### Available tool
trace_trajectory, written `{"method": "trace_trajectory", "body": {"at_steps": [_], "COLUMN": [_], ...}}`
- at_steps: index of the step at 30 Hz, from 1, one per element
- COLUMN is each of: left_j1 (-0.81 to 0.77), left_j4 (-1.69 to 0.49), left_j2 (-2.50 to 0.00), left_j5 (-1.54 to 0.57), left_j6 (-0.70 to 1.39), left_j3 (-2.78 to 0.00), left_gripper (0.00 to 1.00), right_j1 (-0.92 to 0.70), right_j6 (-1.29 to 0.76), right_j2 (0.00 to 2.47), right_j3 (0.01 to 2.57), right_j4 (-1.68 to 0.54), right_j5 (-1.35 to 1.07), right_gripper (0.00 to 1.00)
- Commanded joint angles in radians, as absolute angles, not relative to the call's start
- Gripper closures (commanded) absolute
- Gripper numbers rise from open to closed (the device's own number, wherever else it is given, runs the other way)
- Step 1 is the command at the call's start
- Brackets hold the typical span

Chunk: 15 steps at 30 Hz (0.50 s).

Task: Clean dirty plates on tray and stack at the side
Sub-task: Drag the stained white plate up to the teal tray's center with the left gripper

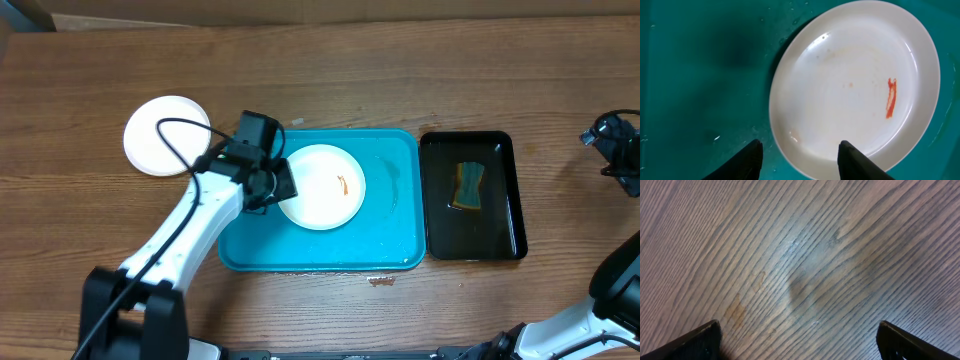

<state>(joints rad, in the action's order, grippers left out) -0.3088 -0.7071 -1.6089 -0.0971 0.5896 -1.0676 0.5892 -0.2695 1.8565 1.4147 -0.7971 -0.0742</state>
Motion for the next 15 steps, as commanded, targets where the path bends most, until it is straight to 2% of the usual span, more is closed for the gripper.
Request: {"method": "trace_trajectory", "body": {"at_steps": [1, 10, 15], "left_j1": [-0.328, -0.326, -0.326], "left_j4": [-0.685, -0.668, -0.675], "left_j2": [-1.676, -1.732, -1.73], "left_j5": [-0.11, -0.121, -0.128], "left_j6": [0.606, 0.605, 0.571], "left_j3": [-1.06, -1.06, -1.066], "left_gripper": [0.5, 0.48, 0.52], "right_j1": [0.59, 0.589, 0.59], "right_j6": [-0.287, -0.329, -0.442], "right_j2": [1.853, 1.853, 1.853], "right_j3": [1.437, 1.437, 1.438], "right_j4": [-0.781, -0.652, -0.704], "right_j5": [-0.073, -0.124, -0.513], "right_gripper": [0.0, 0.0, 0.0]}}
